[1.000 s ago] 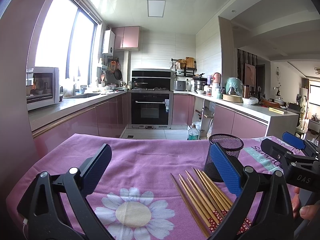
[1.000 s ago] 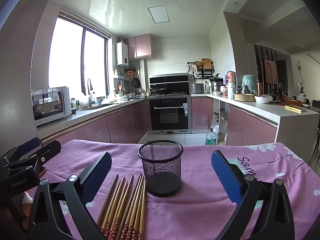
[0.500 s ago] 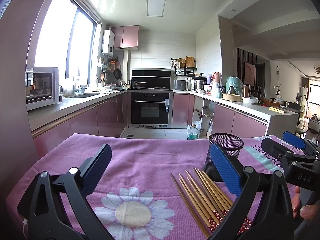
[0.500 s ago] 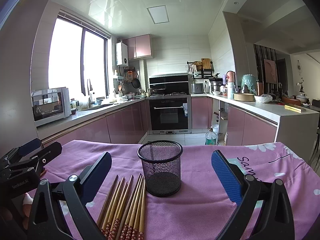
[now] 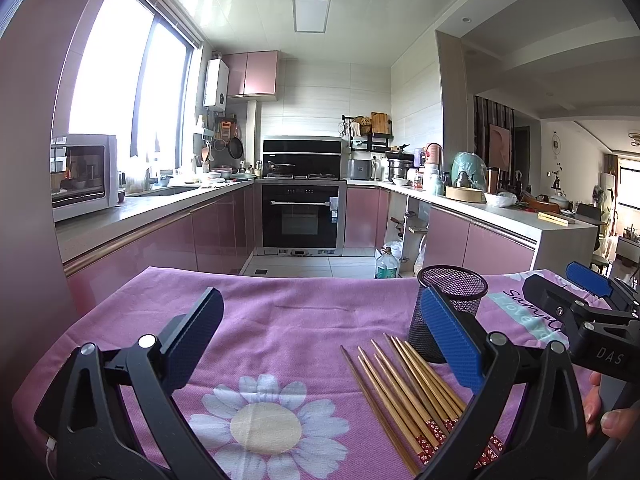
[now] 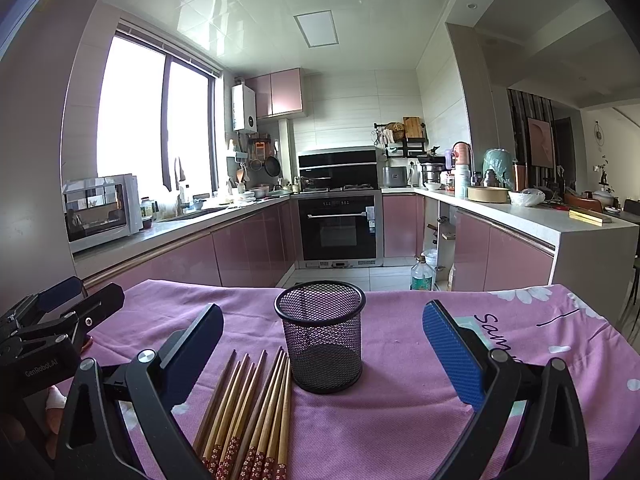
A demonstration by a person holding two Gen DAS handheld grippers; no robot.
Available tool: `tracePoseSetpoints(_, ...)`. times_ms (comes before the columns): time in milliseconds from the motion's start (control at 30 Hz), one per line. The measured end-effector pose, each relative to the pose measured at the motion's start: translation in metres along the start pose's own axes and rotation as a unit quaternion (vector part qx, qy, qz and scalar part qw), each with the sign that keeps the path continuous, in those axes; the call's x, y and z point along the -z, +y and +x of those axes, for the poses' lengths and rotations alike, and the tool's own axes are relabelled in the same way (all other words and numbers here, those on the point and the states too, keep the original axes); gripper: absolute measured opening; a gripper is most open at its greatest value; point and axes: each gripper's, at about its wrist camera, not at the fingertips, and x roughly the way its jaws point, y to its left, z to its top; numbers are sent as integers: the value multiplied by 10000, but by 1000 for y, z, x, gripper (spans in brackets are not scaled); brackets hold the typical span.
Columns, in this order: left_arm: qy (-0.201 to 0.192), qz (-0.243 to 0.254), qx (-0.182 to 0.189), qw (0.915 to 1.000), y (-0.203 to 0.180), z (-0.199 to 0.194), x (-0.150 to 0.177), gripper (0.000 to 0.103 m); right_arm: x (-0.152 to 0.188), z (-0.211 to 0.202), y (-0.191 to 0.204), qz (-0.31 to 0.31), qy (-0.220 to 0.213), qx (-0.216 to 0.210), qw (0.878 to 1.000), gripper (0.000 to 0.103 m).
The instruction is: Organize utensils
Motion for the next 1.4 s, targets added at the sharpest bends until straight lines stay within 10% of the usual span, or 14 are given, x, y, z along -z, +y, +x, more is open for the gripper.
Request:
tracePoseSetpoints(767,371,102,204,9991,0,12,5,97,1,5,-1,-34,210,-95,9997,97)
tracePoseSetpoints(1000,1274,501,558,9890,-7,40,22,97,15,33,-2,-165,1205,-464,9915,96)
tracePoseSetpoints(1400,2490,909,819,9607,-19,90,54,79,50,84,13,-535,2818,-728,9552,53)
